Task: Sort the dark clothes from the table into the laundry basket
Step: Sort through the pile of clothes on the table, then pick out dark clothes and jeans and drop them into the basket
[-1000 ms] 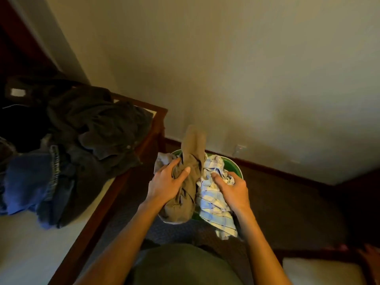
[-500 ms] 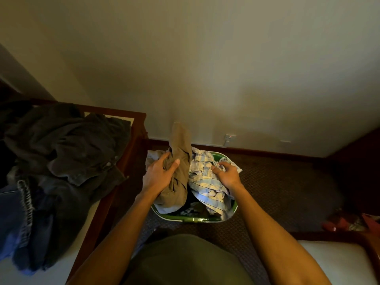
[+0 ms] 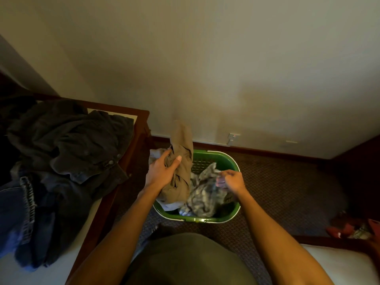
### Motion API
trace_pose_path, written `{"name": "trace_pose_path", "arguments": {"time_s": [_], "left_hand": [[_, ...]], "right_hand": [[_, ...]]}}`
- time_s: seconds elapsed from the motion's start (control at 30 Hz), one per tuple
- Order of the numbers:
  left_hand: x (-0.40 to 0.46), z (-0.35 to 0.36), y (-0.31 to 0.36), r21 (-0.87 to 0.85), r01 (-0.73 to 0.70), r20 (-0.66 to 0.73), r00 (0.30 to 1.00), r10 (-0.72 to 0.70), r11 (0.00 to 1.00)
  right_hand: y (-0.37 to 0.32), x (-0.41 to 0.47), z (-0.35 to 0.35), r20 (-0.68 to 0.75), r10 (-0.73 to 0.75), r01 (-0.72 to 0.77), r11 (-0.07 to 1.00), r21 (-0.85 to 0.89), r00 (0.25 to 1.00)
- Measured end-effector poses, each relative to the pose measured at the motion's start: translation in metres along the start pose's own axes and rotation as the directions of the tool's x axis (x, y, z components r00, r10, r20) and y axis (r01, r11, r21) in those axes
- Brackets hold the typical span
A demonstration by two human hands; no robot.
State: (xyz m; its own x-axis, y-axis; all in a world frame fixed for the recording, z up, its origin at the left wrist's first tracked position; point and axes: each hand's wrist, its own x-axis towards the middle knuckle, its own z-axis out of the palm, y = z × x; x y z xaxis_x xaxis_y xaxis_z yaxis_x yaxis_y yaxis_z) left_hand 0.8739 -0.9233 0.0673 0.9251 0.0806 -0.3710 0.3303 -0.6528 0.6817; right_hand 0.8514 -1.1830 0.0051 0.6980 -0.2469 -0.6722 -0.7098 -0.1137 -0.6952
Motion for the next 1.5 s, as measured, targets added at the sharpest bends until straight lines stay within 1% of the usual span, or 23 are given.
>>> {"name": "trace_pose_path", "arguments": {"time_s": [0.2,0.4,0.53,0.73,0.87,1.0,1.07,1.13,1.27,1.37,1.43,1.5], "left_hand": [[0.0,0.018,0.005,-0.075,-0.071,-0.006,0.997,0.071,0.995],[-0.009,0.037,0.0,-0.202,-0.087,0.053,0.994,0.1,0.975],[-0.016,0.046,-0.009,-0.213,-0.04,-0.04,0.999,0.032,0.976],[-0.041,0.037,-0.028,-0.249,-0.001,-0.103,0.994,-0.026,0.968],[-0.062,0.019,-0.056,-0.266,0.032,-0.17,0.982,-0.079,0.963],[-0.09,-0.011,-0.084,-0.297,0.079,-0.265,0.951,-0.161,0.952],[-0.107,-0.029,-0.1,-0.316,0.082,-0.33,0.924,-0.191,0.945],[-0.128,-0.048,-0.117,-0.338,0.075,-0.418,0.881,-0.221,0.938],[-0.166,-0.096,-0.161,-0.409,0.085,-0.585,0.74,-0.333,0.908],[-0.196,-0.136,-0.2,-0.476,0.067,-0.675,0.612,-0.413,0.877],[-0.219,-0.162,-0.229,-0.492,0.079,-0.712,0.535,-0.454,0.867],[-0.241,-0.185,-0.262,-0.525,0.088,-0.719,0.487,-0.496,0.847]], "right_hand": [[0.015,-0.005,-0.009,0.038,0.025,-0.024,0.999,-0.034,0.999],[0.03,-0.012,-0.015,0.066,0.066,-0.059,0.993,-0.101,0.996],[0.033,-0.018,-0.018,0.071,0.058,-0.052,0.995,-0.084,0.996],[0.026,-0.027,-0.002,0.117,0.033,-0.026,0.998,-0.065,0.993],[0.011,-0.034,0.031,0.201,0.006,0.02,0.992,-0.122,0.98],[-0.007,-0.048,0.08,0.316,-0.05,0.097,0.986,-0.135,0.947],[-0.015,-0.06,0.11,0.384,-0.069,0.133,0.981,-0.143,0.921],[-0.02,-0.076,0.142,0.447,-0.093,0.181,0.971,-0.158,0.89],[-0.029,-0.116,0.215,0.575,-0.154,0.312,0.932,-0.187,0.804],[-0.034,-0.152,0.272,0.638,-0.208,0.396,0.904,-0.164,0.741],[-0.036,-0.18,0.31,0.666,-0.243,0.431,0.893,-0.129,0.705],[-0.033,-0.212,0.349,0.707,-0.272,0.476,0.873,-0.103,0.653]]}}
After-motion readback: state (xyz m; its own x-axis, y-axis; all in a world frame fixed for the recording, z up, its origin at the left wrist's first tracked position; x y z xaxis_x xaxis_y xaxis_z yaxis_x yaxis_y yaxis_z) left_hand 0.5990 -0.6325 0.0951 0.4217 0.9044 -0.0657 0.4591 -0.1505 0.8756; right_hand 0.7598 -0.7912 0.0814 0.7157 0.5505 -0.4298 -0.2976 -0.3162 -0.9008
